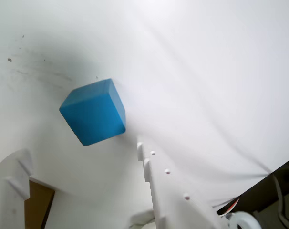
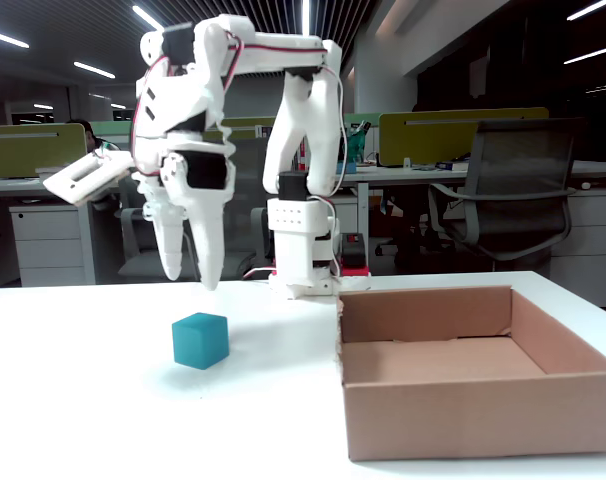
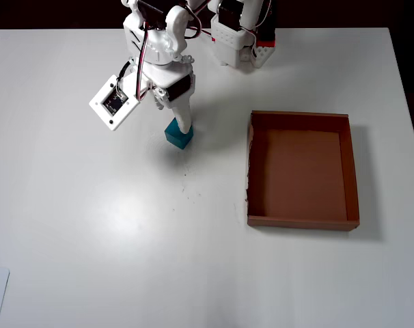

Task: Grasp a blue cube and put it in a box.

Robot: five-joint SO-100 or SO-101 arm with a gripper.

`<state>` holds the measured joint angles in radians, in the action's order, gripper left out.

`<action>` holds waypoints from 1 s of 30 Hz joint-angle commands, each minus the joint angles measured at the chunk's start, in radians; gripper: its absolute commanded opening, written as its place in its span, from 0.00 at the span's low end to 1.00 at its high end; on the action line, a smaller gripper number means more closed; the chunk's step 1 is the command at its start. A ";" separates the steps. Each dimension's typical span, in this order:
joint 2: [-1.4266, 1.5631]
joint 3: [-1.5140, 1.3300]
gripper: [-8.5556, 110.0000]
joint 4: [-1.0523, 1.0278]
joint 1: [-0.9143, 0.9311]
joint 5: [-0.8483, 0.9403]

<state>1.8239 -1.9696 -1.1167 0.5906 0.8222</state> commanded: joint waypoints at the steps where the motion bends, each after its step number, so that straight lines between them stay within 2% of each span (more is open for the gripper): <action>1: 0.009 -0.011 0.31 0.021 -0.006 0.011; 18: -0.005 -0.225 0.31 0.250 -0.052 0.011; 30: -0.023 -0.258 0.30 0.288 -0.052 0.005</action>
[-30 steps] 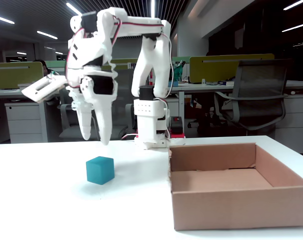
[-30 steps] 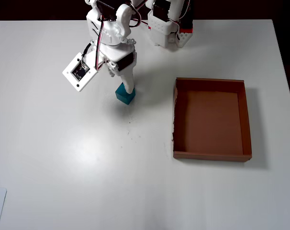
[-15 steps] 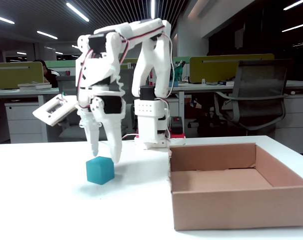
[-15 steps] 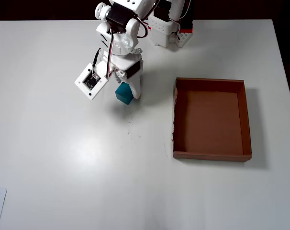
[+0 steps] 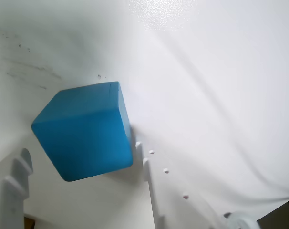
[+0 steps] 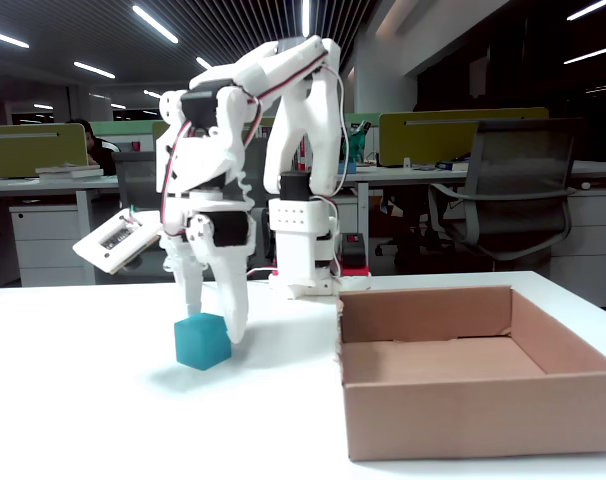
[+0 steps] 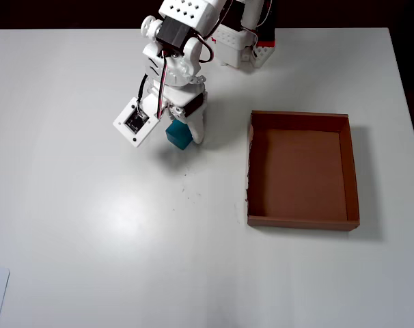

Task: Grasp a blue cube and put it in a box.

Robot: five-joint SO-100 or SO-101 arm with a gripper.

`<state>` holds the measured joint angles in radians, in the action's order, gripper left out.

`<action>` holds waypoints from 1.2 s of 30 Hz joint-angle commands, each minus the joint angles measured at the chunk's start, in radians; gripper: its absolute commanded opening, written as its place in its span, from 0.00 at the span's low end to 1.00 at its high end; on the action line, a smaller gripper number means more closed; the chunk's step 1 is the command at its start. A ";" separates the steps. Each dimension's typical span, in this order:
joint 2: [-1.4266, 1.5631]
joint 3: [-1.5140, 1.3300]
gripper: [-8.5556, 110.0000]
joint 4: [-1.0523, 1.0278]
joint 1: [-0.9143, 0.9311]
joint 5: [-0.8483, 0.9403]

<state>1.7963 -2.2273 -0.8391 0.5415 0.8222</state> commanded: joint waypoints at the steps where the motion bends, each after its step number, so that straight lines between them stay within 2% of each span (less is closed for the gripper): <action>1: 0.005 0.000 0.29 0.011 -0.003 0.005; 36: 0.006 -0.012 0.20 0.067 0.018 0.003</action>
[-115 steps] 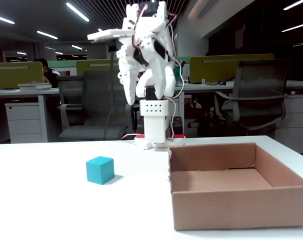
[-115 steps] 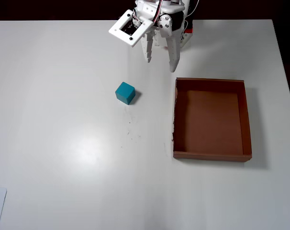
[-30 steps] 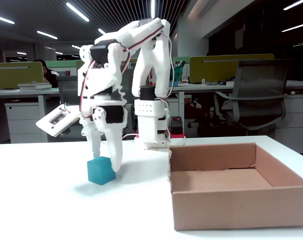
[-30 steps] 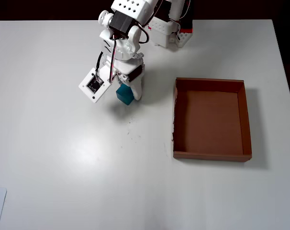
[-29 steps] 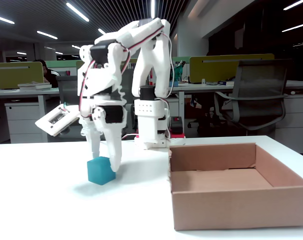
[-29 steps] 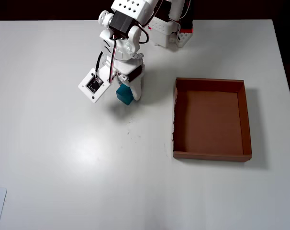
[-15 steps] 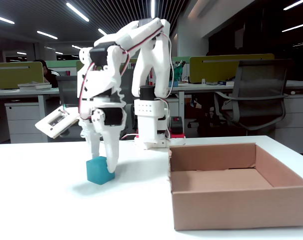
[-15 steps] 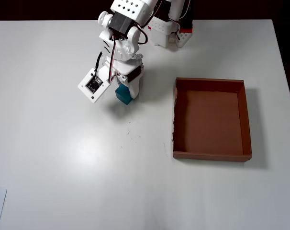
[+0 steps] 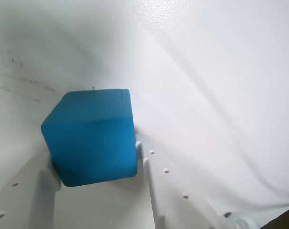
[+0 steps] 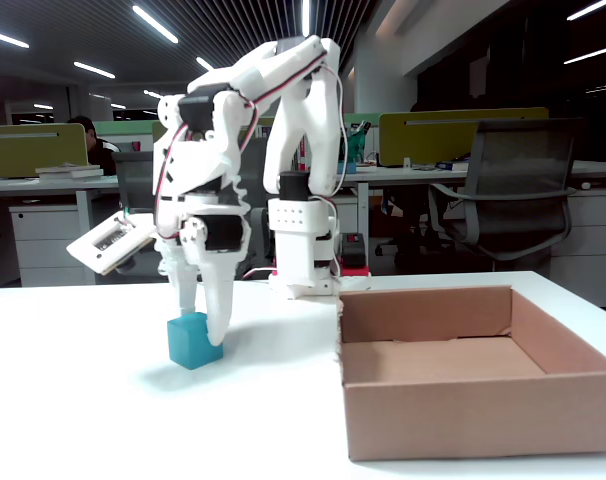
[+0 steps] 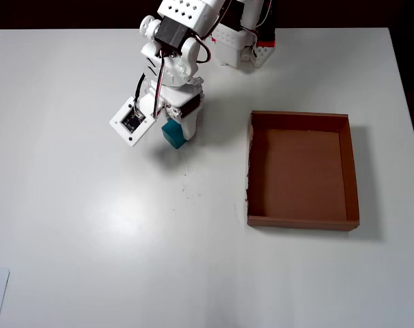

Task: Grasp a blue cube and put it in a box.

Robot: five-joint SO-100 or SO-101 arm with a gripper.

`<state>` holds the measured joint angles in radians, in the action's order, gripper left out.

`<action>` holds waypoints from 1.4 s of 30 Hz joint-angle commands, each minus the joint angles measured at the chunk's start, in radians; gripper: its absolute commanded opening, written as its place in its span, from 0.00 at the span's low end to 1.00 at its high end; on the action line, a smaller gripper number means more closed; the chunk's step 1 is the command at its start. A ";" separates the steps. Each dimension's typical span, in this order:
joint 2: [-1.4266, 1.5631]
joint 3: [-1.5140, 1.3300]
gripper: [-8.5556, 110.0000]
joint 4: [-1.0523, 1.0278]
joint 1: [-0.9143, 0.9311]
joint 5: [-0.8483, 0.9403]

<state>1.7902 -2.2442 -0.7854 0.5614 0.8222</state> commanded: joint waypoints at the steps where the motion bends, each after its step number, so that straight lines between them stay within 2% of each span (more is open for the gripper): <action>1: 0.014 0.009 0.20 0.014 -0.002 0.002; 23: 0.120 0.344 0.20 -0.279 -0.140 -0.032; 35: 0.181 0.548 0.20 -0.431 -0.327 -0.126; 42: 0.230 0.586 0.20 -0.434 -0.463 -0.167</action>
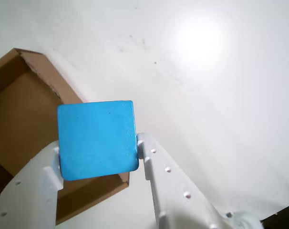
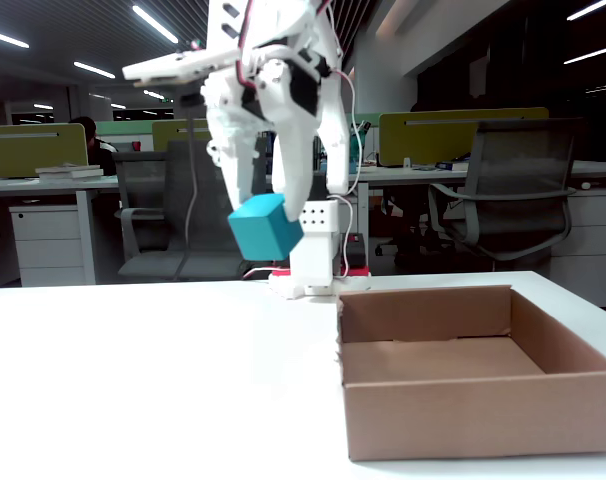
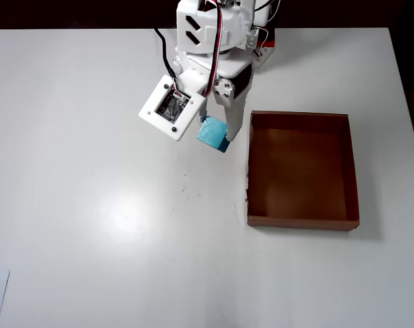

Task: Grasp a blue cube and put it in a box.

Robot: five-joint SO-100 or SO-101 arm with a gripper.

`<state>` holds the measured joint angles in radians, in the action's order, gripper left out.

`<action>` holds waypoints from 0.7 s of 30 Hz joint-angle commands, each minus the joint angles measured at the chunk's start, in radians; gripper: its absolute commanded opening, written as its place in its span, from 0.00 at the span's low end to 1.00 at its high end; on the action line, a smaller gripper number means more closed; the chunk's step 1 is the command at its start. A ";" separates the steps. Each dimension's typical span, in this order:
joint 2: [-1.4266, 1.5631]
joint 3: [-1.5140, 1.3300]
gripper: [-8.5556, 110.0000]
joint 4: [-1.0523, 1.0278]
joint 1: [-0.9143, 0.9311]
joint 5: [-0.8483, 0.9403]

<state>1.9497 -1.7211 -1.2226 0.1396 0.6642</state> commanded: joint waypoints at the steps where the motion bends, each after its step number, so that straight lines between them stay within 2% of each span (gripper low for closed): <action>1: 0.078 0.064 0.20 0.003 -0.064 -0.017; 12: 0.110 0.025 0.20 0.035 -0.299 -0.061; 21: -0.041 -0.051 0.20 0.193 -0.403 -0.061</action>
<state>1.9175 -1.7702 -1.0830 -0.2424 0.6075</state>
